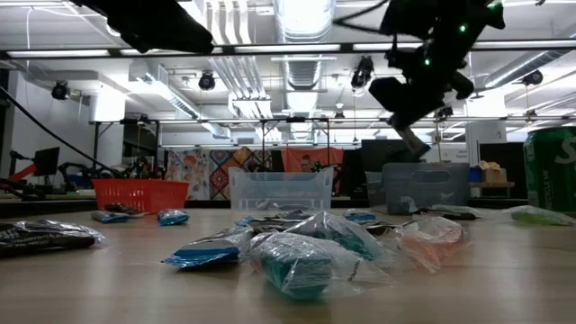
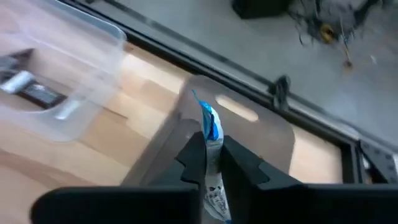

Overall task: Sort candy
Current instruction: Put the white chocolate bar into the black bin, then put the green candy into the red bin

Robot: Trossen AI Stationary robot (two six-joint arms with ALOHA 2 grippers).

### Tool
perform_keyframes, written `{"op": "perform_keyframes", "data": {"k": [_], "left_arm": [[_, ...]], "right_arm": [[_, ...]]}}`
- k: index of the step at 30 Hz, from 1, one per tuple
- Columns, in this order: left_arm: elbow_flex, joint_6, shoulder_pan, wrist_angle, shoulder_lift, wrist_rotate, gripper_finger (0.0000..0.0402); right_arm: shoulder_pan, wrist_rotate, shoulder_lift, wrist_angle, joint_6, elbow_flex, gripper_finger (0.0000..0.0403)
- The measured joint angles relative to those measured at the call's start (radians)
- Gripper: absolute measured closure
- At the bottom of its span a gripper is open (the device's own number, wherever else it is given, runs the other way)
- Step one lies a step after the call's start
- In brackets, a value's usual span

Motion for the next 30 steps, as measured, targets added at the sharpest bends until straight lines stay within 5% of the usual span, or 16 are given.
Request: {"op": "perform_keyframes", "data": {"k": [13,23,30], "left_arm": [[0.000,-0.016,0.000,-0.036,0.045,0.005,0.0270],[0.000,-0.016,-0.001,-0.062,0.046,0.043,0.0270],[-0.002,0.025,-0.001,-0.050,0.046,0.119,0.0270]], "right_arm": [[-0.016,-0.094,-0.007,0.021,-0.024,0.003,0.0217],[0.089,-0.621,0.005,0.171,-0.105,0.023,0.0214],[0.224,-0.687,0.039,0.215,-0.186,0.023,0.0216]]}}
